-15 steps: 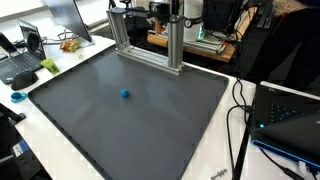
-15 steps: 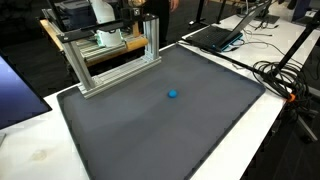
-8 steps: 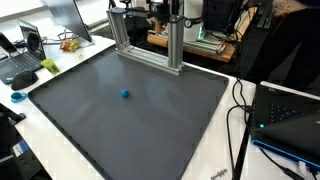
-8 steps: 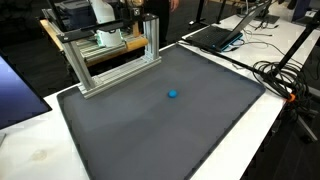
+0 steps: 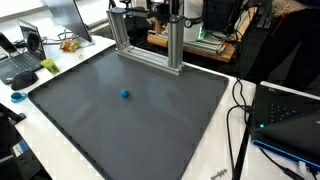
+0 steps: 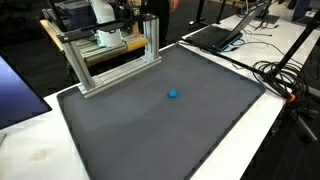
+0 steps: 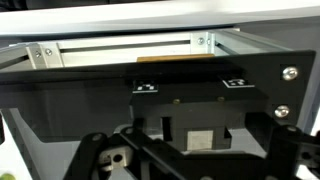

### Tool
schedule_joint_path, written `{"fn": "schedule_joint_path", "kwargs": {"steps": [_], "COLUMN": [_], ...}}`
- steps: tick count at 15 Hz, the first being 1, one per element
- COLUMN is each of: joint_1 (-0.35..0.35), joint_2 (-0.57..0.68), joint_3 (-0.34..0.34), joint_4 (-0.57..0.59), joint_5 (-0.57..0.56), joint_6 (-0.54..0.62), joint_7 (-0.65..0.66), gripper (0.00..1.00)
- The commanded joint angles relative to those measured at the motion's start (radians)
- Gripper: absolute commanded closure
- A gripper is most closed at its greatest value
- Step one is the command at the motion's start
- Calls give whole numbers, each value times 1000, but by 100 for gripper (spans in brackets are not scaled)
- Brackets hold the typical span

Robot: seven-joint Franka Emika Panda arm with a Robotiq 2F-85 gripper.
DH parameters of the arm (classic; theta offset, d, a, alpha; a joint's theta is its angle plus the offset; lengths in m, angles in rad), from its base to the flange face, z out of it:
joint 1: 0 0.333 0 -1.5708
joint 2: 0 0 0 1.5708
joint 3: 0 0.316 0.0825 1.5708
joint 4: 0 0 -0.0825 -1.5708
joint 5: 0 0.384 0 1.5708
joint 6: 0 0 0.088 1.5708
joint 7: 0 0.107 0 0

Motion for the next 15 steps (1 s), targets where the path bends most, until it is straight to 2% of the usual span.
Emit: {"fn": "schedule_joint_path", "kwargs": {"steps": [1, 10, 15], "joint_1": [5, 5, 2], "joint_2": [-22, -15, -7], "joint_3": [-13, -6, 2], "joint_4": [-19, -3, 0], "joint_5": [8, -2, -6], "joint_6": [-2, -51, -42], "joint_7": [-48, -79, -62], "gripper": [0, 0, 0]}}
